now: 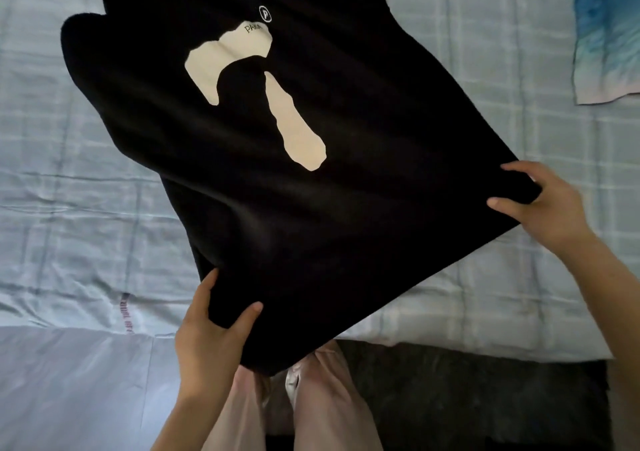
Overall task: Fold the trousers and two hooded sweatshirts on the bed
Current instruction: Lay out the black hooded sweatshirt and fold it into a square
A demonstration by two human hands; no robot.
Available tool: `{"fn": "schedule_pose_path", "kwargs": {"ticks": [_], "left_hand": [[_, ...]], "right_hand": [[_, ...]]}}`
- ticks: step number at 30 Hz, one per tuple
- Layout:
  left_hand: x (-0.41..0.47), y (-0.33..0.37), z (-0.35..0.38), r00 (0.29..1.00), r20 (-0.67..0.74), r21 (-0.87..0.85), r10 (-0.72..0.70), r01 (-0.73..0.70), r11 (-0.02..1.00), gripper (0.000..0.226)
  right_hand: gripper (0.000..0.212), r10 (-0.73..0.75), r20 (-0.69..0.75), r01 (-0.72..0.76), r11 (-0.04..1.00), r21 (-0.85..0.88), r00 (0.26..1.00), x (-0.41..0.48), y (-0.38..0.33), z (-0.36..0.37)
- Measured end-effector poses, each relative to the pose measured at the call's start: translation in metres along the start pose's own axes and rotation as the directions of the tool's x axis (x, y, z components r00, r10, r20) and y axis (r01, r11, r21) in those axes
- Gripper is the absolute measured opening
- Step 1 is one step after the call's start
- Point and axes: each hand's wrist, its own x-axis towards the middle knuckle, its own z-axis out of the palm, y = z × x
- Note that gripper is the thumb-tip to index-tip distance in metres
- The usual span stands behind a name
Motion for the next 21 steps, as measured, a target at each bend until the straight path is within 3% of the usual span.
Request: {"fn": "schedule_pose_path", "kwargs": {"ticks": [3,5,8,10,12,14,18,21], "left_hand": [[0.008,0.001,0.013,1.000,0.025,0.265,0.003,-0.009,0.964,0.080],[0.015,0.008,0.023,0.980,-0.076,0.428,0.186,-0.136,0.893,0.077],[0.021,0.036,0.035,0.838,-0.045,0.513,0.543,-0.448,0.733,0.069],[0.036,0.056,0.048,0.756,0.084,0.575,0.649,-0.569,0.588,0.064],[0.057,0.063,0.064,0.717,0.245,0.625,0.653,-0.632,0.459,0.060],[0.075,0.051,0.078,0.724,0.368,0.657,0.584,-0.647,0.388,0.059],[0.088,0.020,0.086,0.768,0.423,0.673,0.480,-0.621,0.401,0.062],[0.081,0.042,0.077,0.763,0.394,0.643,0.512,-0.627,0.439,0.060]], "right_hand": [[0.065,0.055,0.072,-0.043,0.986,-0.160,0.996,0.006,0.002,0.017],[0.063,0.036,-0.053,-0.050,0.956,-0.290,0.998,0.007,-0.010,0.030],[0.060,-0.240,-0.234,0.144,0.920,-0.365,0.942,-0.011,-0.047,0.057],[0.058,-0.378,-0.160,0.294,0.873,-0.390,0.912,-0.024,-0.070,0.087],[0.055,-0.452,-0.032,0.390,0.801,-0.454,0.891,-0.027,-0.078,0.114],[0.054,-0.444,0.038,0.408,0.782,-0.472,0.895,-0.019,-0.065,0.126],[0.055,-0.419,0.061,0.397,0.791,-0.465,0.906,-0.009,-0.039,0.126],[0.057,-0.355,0.029,0.330,0.831,-0.447,0.934,-0.021,-0.068,0.128]]}}
